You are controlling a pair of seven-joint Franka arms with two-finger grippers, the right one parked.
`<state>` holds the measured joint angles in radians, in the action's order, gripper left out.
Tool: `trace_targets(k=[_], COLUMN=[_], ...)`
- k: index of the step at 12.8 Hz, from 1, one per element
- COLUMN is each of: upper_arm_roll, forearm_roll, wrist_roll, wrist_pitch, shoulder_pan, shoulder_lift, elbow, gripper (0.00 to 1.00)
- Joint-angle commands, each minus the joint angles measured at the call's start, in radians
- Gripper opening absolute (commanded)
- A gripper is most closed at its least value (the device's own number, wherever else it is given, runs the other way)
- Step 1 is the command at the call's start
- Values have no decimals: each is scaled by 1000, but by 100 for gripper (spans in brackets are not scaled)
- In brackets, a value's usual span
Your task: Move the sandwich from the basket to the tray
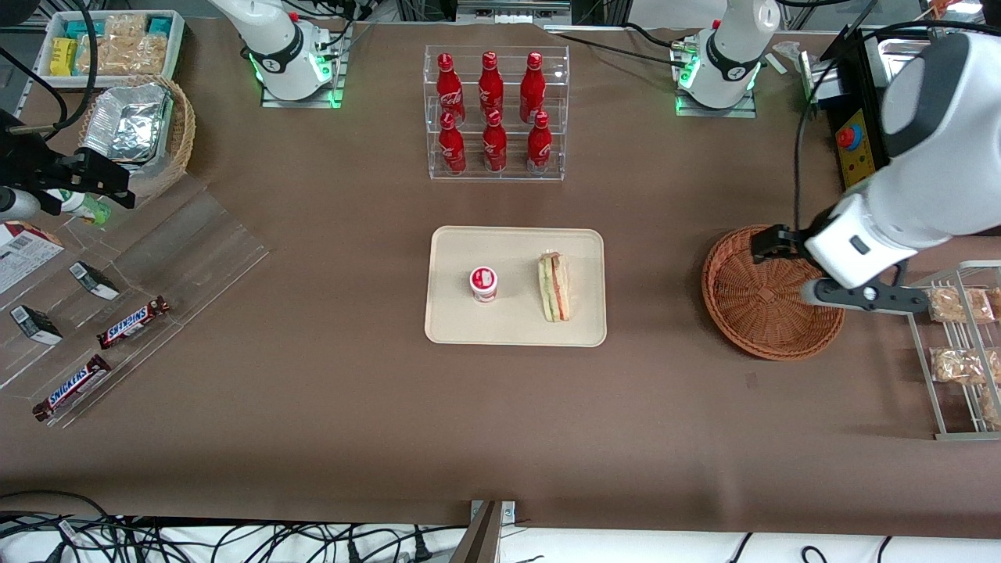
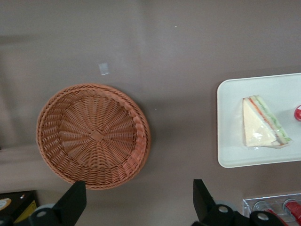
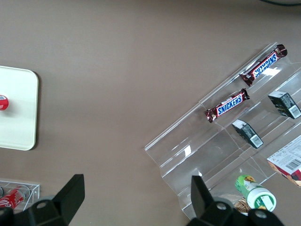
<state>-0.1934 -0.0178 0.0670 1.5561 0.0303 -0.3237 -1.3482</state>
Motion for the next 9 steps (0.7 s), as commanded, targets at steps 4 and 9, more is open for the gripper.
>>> trace_targets(k=[4, 9], upper_arm_roll=[115, 114], forearm_roll=[28, 27], wrist_roll=[-145, -147], wrist_pitch=[-11, -5], shoulder_pan=[-27, -30], shoulder_lift=[9, -14], elbow=[7, 40], gripper=[100, 100])
